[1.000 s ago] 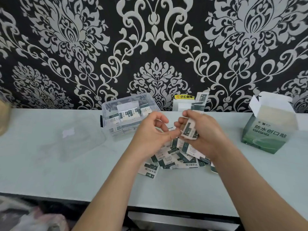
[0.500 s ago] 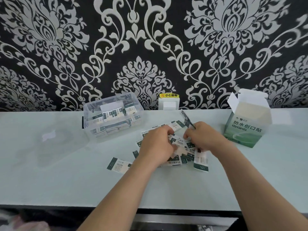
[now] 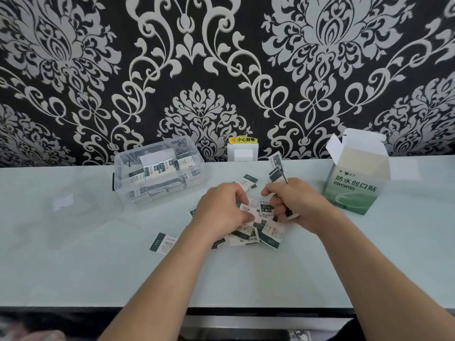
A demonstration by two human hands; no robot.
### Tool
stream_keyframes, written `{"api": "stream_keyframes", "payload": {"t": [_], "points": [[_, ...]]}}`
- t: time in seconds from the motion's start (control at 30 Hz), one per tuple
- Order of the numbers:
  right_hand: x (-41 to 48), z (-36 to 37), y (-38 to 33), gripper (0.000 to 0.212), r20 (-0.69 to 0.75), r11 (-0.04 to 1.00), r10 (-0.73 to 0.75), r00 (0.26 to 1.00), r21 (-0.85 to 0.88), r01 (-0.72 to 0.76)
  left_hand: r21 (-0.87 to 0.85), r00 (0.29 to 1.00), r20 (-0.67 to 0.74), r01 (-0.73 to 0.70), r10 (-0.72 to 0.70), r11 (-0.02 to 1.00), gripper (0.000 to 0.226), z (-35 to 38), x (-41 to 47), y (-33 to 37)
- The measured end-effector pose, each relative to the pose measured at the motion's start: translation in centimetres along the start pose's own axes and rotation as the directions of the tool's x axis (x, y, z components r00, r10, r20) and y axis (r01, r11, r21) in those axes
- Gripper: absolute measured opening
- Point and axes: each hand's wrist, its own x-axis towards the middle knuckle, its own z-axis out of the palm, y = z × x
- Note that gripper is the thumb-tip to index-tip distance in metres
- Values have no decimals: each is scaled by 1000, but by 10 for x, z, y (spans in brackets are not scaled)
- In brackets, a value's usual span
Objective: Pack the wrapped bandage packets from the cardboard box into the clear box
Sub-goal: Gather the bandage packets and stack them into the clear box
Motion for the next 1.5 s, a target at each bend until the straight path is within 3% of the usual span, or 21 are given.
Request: {"api": "stream_keyframes", "payload": {"t": [0.17,0.3,0.43,0.53,0.67,0.7,0.77,0.83,0.93,1.0,1.07,1.13,1.2,1.33,1.4,1.5], "points": [[0,-2,0,2,47,981,56,997,181,-64,-61,998,43,47,-44,997,31,-24,-3,-6],[-5,-3,-2,18,91,971,36,995,234,-57,-273,996,60,83,-69,958,4,-55,-14,-12],[-12,7,-10,46,232,931,-35,972,362,-53,-736,994,37,95,-101,670,7,-51,-19,-4],[-24,29,-17,58,363,908,-175,915,418,8,-860,995,-55,-2,-89,511,12,-25,-22,15],[-32,43,-25,64,421,826,-307,853,564,19,-959,977,-147,-104,-151,265,15,-18,-23,26],[-32,45,-25,63,414,836,-319,853,546,47,-946,970,-184,-131,-161,296,15,-16,-22,24],[-32,49,-24,49,331,874,-287,899,474,104,-818,945,-309,-208,-104,536,19,-12,-20,20],[-32,52,-21,35,209,860,-228,951,502,96,-579,912,-404,-309,64,754,23,-5,-19,19],[-28,50,-20,35,130,792,-173,976,608,59,-223,877,-410,-364,251,904,34,-2,-17,12],[-26,47,-21,32,78,799,-137,987,598,64,-9,813,-449,-420,372,907,37,-5,-19,7],[-23,44,-22,25,43,832,-122,992,550,78,82,779,-410,-486,474,870,51,-7,-24,7],[-23,42,-21,18,67,890,-128,990,447,85,37,823,-265,-512,502,858,86,-8,-29,9],[-25,44,-17,21,157,959,-139,978,268,93,93,852,-130,-499,508,861,103,-10,-30,9],[-31,51,-14,23,263,976,-201,943,-25,215,266,870,-79,-451,486,852,91,-7,-24,3],[-32,50,-16,28,270,976,-193,943,-49,214,217,875,-118,-439,470,872,83,-8,-21,-1],[-31,51,-18,18,292,980,-178,940,-38,197,67,897,-171,-403,408,913,75,-15,-18,-6]]}}
